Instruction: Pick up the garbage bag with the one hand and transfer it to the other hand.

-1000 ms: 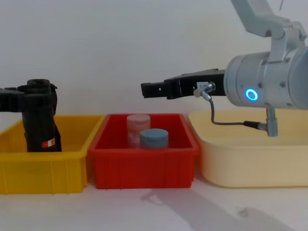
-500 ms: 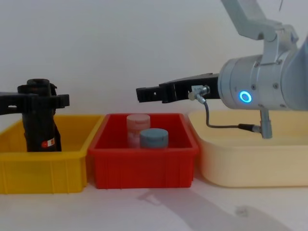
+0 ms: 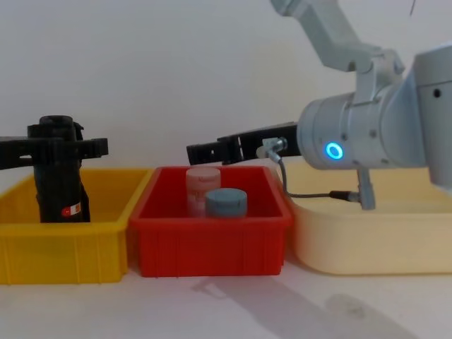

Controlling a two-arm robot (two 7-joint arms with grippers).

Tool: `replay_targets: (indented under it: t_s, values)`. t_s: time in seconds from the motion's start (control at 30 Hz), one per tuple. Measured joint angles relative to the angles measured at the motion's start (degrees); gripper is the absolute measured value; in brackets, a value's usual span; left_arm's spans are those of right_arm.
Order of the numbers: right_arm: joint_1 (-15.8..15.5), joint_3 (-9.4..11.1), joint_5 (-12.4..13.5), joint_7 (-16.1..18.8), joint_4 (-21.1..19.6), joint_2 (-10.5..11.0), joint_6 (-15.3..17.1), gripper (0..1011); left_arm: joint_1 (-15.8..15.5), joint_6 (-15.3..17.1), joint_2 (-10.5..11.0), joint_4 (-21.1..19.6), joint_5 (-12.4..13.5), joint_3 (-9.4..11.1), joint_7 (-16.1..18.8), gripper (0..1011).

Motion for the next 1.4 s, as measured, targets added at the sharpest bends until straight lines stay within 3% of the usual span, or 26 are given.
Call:
replay_targets:
  t_s: [0.33,0.77,1.4]
  values:
    - [2.24,-0.68,-1.46,-0.55,5.45,-1.79,-0.27,1001,-0.32,-0.06,-0.13,0.45,-0.19,0.13,-0.27,1000]
    - [4.34,-1.10,-3.22,-0.83,10.59,-2.62,-1.70,1001,-0.50,-0.09,-0.20,0.67,-0.29,0.21,-0.39,1000]
    - [5.74,-1.26,-4.40,0.74,14.05,-2.61,-0.31,1002,-0.59,-0.08,-0.23,0.78,-0.33,0.22,-0.46,1000]
